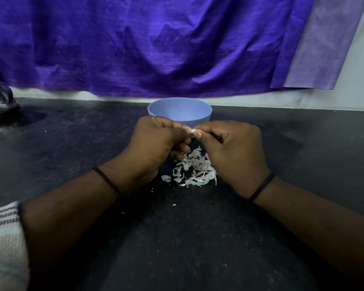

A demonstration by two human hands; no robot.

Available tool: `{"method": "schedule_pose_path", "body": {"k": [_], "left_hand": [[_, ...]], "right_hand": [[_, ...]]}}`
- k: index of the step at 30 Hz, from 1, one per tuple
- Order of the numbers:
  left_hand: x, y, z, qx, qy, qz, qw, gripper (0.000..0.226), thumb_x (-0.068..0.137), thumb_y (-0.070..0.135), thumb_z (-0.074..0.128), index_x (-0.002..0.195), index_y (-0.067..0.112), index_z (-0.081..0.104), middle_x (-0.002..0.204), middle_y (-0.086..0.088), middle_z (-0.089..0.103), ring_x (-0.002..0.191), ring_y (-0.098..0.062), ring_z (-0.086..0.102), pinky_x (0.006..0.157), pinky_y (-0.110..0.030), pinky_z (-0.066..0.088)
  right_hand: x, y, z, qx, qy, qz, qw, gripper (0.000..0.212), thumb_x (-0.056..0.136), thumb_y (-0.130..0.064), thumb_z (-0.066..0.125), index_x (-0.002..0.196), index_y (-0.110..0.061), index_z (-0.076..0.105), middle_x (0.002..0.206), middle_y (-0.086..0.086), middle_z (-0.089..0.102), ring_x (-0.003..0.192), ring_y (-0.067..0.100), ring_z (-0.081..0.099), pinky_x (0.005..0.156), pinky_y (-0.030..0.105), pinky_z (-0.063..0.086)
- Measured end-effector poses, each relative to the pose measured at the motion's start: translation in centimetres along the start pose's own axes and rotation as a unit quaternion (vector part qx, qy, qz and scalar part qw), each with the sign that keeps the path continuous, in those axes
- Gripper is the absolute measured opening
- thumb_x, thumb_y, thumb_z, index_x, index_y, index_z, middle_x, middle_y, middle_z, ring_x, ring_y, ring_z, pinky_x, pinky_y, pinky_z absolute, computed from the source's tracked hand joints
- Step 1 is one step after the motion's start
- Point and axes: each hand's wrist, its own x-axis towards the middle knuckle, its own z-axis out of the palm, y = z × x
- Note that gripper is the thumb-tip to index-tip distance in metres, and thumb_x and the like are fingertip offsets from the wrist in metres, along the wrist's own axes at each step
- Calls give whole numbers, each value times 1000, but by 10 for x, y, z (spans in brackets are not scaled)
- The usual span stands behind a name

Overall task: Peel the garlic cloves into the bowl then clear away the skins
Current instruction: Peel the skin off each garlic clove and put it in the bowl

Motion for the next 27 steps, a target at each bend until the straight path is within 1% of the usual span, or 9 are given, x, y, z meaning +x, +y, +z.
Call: {"method": "schedule_pose_path", "body": {"k": [6, 10, 14, 17, 19, 22, 24, 26, 27], "left_hand": [[0, -1, 2, -46, 4, -15, 999, 7, 86, -3, 65, 81, -1, 70, 60, -8, 65, 48, -14, 59, 47, -26, 53], [0, -1, 2, -58, -2, -26, 998, 5, 88, -4, 63, 87, -5, 69, 64, -10, 64, 49, -14, 59, 49, -28, 55], [0, 0, 3, -106, -27, -54, 993, 11, 91, -1, 60, 98, -9, 65, 67, -9, 62, 49, -12, 57, 47, -27, 54], [0, 0, 3, -107, -34, -45, 993, 9, 93, 0, 58, 91, -6, 64, 67, -8, 61, 49, -12, 56, 44, -27, 53], [0, -1, 2, -86, -33, -30, 995, 10, 93, 0, 57, 88, -4, 64, 67, -8, 61, 49, -12, 56, 44, -26, 51], [1, -5, 2, -34, -24, 5, 999, 15, 95, 0, 54, 83, 0, 62, 66, -7, 58, 50, -12, 54, 43, -27, 49], [1, -6, 2, 1, -13, 35, 999, 17, 96, 1, 54, 80, 3, 60, 63, -6, 56, 50, -13, 53, 43, -28, 48], [3, -7, 1, 39, -1, 59, 997, 16, 97, 3, 55, 82, 5, 61, 61, -7, 55, 51, -17, 53, 45, -30, 49], [3, -7, 1, 59, 5, 69, 996, 15, 97, 5, 55, 84, 6, 62, 61, -8, 56, 52, -19, 54, 46, -31, 50]], "right_hand": [[-1, 1, 3, 85, 16, 52, 995, 12, 89, -9, 71, 92, -16, 80, 78, -9, 76, 70, 5, 69, 66, 32, 57], [-1, 1, 6, 132, 23, 98, 986, 13, 88, -6, 72, 93, -15, 80, 78, -8, 76, 70, 4, 70, 67, 31, 60], [2, -1, 7, 217, 9, 153, 964, 16, 90, -3, 69, 91, -17, 77, 73, -6, 75, 65, 3, 66, 63, 19, 54], [4, -1, 6, 247, -8, 185, 951, 11, 91, -5, 67, 97, -8, 77, 79, 1, 76, 66, 5, 64, 63, 18, 52], [5, -1, 6, 258, -13, 195, 946, 10, 91, -6, 67, 96, -9, 76, 77, -2, 75, 66, 1, 63, 62, 15, 49], [5, -1, 4, 237, -22, 184, 954, 10, 90, -9, 70, 95, -14, 76, 81, -9, 75, 72, -5, 66, 66, 12, 49], [6, 2, 2, 194, -7, 168, 966, 15, 87, -13, 74, 101, -18, 77, 92, -7, 76, 83, 1, 69, 73, 15, 52], [9, 5, -3, 125, 9, 116, 985, 24, 84, -14, 78, 107, -22, 76, 92, -5, 74, 81, 6, 66, 73, 15, 51], [10, 5, -5, 91, 10, 82, 992, 26, 83, -14, 78, 108, -22, 76, 91, -5, 73, 77, 4, 62, 71, 13, 49]]}}
